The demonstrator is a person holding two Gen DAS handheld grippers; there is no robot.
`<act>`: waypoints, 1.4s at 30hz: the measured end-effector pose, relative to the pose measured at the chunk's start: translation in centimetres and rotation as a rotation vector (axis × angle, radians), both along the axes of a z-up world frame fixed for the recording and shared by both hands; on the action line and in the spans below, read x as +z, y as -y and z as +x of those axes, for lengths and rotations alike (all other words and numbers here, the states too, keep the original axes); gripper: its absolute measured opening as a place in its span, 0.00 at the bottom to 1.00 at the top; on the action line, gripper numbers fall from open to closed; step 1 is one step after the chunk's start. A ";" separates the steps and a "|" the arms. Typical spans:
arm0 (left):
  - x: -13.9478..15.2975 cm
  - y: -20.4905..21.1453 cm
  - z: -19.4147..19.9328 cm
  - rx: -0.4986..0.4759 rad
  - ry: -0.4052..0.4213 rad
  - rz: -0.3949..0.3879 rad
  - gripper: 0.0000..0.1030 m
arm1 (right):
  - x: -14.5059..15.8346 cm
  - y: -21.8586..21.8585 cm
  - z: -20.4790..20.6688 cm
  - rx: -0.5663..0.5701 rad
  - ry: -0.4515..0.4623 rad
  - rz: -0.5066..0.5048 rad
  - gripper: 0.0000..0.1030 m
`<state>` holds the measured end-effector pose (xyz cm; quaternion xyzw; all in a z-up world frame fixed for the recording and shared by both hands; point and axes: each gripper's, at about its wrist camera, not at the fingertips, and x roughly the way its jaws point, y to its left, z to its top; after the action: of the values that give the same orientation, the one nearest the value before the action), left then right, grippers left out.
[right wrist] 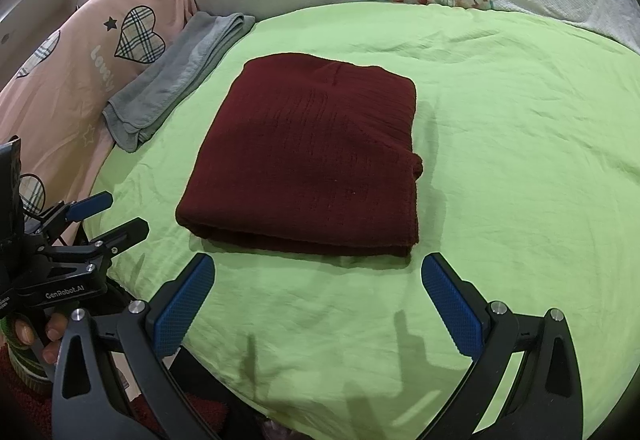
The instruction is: Fold large clothes
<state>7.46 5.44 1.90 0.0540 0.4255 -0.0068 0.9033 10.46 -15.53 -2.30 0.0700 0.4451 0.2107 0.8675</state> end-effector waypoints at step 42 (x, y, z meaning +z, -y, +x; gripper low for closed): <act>-0.1 0.3 0.8 0.003 0.026 0.039 0.87 | -0.2 0.0 1.2 -0.015 -0.006 0.015 1.00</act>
<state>8.26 5.18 1.82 0.0711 0.4138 0.0035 0.9076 11.63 -15.54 -2.48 0.0804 0.4455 0.2073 0.8672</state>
